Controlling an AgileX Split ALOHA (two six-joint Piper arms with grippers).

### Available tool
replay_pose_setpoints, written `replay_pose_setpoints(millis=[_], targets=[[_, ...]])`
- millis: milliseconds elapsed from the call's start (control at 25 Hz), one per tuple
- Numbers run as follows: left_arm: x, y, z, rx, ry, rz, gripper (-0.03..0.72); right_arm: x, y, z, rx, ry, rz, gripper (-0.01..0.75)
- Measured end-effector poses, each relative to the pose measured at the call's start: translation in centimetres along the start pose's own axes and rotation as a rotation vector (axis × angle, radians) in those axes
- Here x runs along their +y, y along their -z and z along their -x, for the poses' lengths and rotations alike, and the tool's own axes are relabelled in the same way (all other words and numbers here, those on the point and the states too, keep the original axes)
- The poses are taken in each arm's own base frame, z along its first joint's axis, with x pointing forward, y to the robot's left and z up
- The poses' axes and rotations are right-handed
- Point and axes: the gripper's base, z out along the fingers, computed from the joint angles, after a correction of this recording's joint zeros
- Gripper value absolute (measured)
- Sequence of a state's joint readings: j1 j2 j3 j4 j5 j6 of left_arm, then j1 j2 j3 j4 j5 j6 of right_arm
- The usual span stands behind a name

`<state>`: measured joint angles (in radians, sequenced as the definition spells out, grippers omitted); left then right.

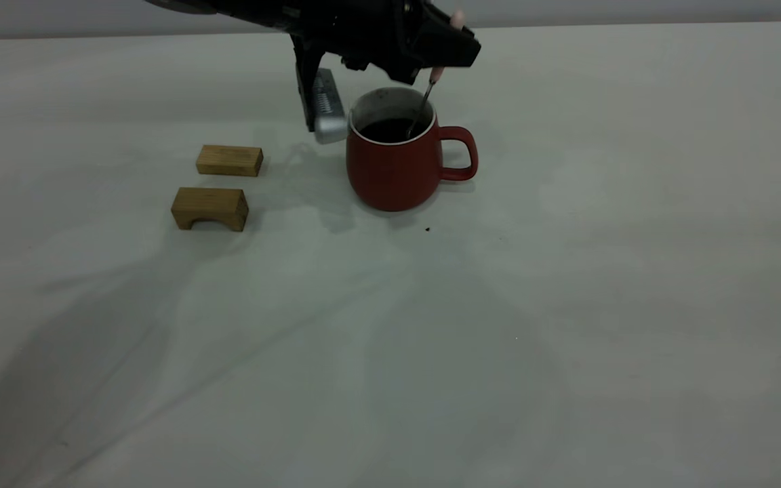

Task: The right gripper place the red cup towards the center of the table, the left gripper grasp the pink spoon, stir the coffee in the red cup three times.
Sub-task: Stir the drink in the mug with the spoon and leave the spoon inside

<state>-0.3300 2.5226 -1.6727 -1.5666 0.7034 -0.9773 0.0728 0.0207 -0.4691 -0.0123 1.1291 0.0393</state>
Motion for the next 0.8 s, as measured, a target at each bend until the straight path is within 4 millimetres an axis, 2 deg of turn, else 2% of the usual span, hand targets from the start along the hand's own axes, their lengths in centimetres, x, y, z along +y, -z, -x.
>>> replay_pose_setpoints(millis=[200,440,600,800], targets=[[-0.4,1.6,1.2,-0.034,0.089,0.073,0.139,0.0,0.0,0.0,0.000,0.000,0.000,0.582],[-2.0,3.3,2.4,-0.063,0.118,0.013,0.139,0.0,0.0,0.0,0.000,0.000,0.000,0.582],[-1.8,2.4,1.9,-0.060,0.128,-0.021,0.139,0.0,0.0,0.0,0.000,0.000,0.000,0.582],[-0.3,0.6,0.8,-0.048,0.118,0.019,0.139,0.0,0.0,0.0,0.000,0.000,0.000,0.582]])
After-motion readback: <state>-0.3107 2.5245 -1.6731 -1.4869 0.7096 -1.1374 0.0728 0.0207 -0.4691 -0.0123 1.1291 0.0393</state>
